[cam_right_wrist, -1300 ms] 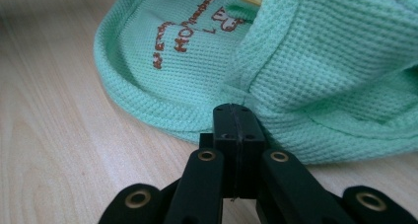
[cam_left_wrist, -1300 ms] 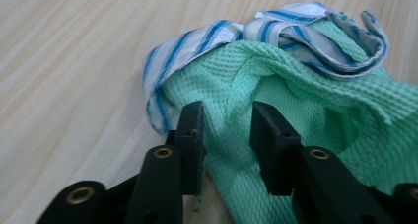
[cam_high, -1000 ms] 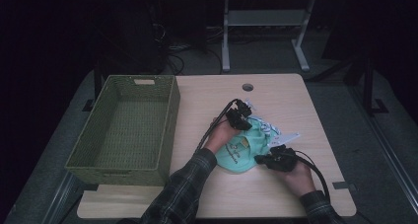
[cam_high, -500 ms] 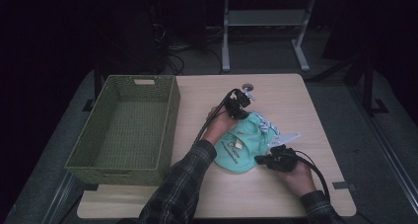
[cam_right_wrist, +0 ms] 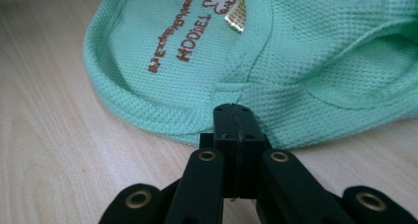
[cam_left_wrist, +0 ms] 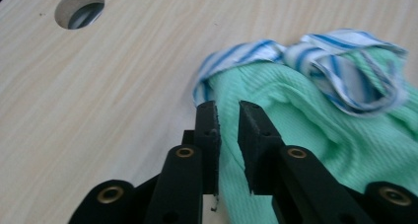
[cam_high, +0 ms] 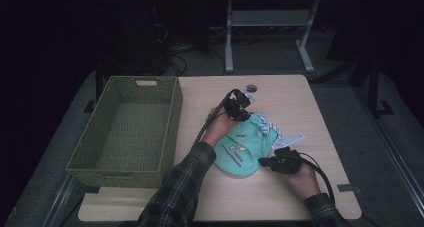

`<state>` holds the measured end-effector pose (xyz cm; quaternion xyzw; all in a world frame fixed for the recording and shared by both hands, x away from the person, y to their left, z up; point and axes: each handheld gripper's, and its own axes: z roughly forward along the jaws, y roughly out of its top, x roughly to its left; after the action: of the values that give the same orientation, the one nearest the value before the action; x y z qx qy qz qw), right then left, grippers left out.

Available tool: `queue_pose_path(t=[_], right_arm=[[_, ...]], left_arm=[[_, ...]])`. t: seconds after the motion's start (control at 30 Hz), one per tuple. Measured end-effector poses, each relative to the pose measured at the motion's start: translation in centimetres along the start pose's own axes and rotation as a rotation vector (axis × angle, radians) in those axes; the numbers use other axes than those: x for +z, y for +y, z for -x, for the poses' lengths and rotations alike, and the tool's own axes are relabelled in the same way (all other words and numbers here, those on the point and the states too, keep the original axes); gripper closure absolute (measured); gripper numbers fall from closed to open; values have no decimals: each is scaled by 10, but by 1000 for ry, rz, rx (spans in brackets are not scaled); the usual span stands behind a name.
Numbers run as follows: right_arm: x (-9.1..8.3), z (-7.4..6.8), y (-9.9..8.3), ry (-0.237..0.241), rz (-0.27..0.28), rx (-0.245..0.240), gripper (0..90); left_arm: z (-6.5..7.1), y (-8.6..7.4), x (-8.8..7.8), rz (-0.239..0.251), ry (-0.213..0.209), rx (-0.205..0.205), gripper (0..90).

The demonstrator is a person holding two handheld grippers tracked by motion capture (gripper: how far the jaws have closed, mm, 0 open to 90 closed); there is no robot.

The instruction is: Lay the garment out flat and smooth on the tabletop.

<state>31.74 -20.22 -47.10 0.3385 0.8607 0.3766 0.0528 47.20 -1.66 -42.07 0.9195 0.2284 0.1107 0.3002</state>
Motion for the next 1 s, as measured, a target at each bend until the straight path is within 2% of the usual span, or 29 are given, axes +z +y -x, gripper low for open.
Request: queue_pose_path(t=[0.13,0.2,0.33,0.53,0.67,0.73,0.83,0.9,1.0], right_arm=[[0,0,0,4,0,4,900],[0,0,0,4,1,1,899],[-1,1,0,5,-4,0,899],[-3,2,0,-6,-13,3,899],[-4,2,0,-6,-19,2,898],[-5,2,0,-3,-16,1,897],[-10,3,2,-9,3,-12,862],[-14,4,4,-18,16,-2,838],[-21,9,6,-42,38,7,807]], left_arm=[[5,-9,-12,19,-16,-14,714],[8,-15,-17,34,-24,-38,691],[12,-29,-27,32,-15,-33,649],[17,-50,-39,41,-15,-43,633],[22,-66,-43,56,-28,-73,625],[22,-70,-44,46,-27,-60,621],[24,-76,-47,43,-25,-63,613],[24,-79,-49,39,-21,-54,607],[25,-83,-48,33,-22,-61,607]])
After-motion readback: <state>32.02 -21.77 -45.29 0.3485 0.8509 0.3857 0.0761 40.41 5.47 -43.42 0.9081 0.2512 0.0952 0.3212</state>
